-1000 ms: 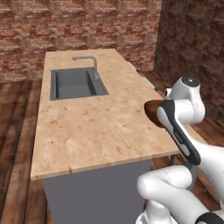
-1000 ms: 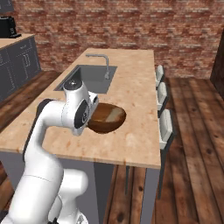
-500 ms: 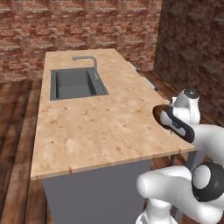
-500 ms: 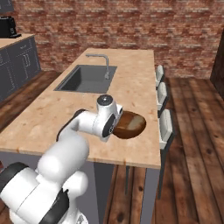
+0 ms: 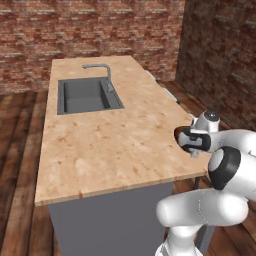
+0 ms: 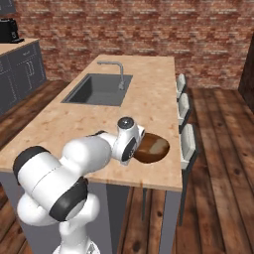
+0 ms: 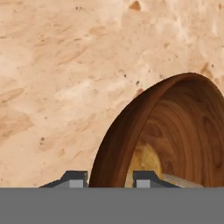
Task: Pick up the heated bread from the toaster oven and place it in the bowl. Then move the bread bowl to the dining counter.
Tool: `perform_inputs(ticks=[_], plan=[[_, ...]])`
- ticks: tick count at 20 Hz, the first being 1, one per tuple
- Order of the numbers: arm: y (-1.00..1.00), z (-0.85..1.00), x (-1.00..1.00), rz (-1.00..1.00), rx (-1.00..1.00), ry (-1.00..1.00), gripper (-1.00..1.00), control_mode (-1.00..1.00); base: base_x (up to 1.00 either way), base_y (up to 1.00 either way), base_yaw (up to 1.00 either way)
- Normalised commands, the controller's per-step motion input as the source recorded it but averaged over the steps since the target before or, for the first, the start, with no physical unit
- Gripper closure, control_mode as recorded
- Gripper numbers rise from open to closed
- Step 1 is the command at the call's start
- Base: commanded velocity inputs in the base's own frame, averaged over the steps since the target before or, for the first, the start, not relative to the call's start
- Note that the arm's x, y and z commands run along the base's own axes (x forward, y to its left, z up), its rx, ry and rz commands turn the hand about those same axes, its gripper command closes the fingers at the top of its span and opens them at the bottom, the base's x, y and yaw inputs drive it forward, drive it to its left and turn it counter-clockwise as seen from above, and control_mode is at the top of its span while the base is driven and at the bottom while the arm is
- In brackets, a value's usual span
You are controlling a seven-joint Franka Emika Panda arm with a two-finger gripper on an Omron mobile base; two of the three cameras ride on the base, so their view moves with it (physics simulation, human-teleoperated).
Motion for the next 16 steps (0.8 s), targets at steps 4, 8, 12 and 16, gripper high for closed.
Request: perform_inputs(ticks=[4,8,12,16], plan=[[-0.01,0.13,0.11,-0.09,0.06,0.0,-1.0,-1.0,0.0,0.0,0.0],[0.0,0.78,-0.36,-0.03,0.13,-0.02,-1.0,-1.0,0.0,0.0,0.0],[0.27,1.0,-0.93,-0.08,0.06,-0.05,-1.0,-1.0,0.0,0.0,0.0],[0.68,1.0,-0.99,-0.14,0.0,-0.03,-1.0,-1.0,0.0,0.0,0.0]])
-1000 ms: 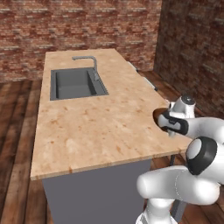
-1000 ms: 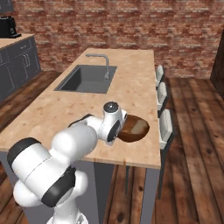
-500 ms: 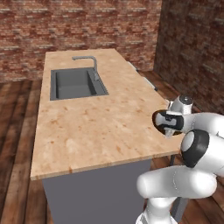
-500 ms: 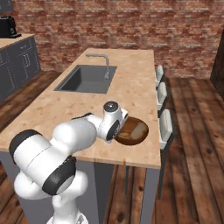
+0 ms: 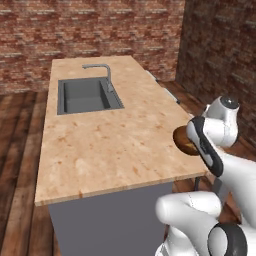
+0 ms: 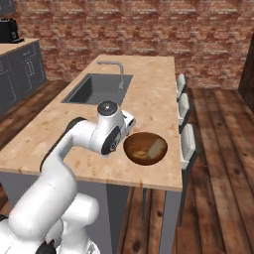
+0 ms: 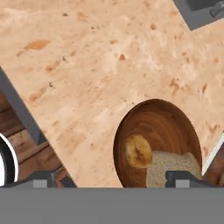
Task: Pick up the heated bread from the toaster oven and place it in the bowl. Then move the bread bowl to the dining counter.
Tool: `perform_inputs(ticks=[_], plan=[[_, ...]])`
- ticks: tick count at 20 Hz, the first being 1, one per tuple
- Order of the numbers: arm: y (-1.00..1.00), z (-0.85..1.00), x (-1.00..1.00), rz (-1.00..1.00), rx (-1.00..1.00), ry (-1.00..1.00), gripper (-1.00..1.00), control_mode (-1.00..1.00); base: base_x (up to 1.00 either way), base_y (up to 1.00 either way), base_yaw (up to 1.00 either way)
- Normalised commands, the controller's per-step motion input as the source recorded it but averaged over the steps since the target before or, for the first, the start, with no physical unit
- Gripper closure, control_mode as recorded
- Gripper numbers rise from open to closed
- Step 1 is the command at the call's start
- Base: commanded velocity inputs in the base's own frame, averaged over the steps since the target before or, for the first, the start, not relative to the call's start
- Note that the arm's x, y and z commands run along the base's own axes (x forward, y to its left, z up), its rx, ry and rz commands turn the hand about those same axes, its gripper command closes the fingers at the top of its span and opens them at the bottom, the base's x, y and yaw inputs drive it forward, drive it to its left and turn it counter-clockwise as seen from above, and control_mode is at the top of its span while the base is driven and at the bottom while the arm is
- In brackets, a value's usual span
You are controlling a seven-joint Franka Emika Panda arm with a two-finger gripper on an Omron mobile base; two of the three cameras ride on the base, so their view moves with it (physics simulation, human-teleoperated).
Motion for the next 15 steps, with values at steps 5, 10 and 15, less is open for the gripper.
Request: perform_inputs(ticks=[5,10,15], plan=[[0.9,1.0,-0.94,-0.11,0.0,-0.05,-1.0,-1.0,0.0,0.0,0.0],[1.0,0.82,-0.67,-0.01,-0.03,0.0,-1.0,-1.0,0.0,0.0,0.0],[1.0,0.38,-0.5,0.0,-0.02,-0.02,-1.0,-1.0,0.0,0.0,0.0]])
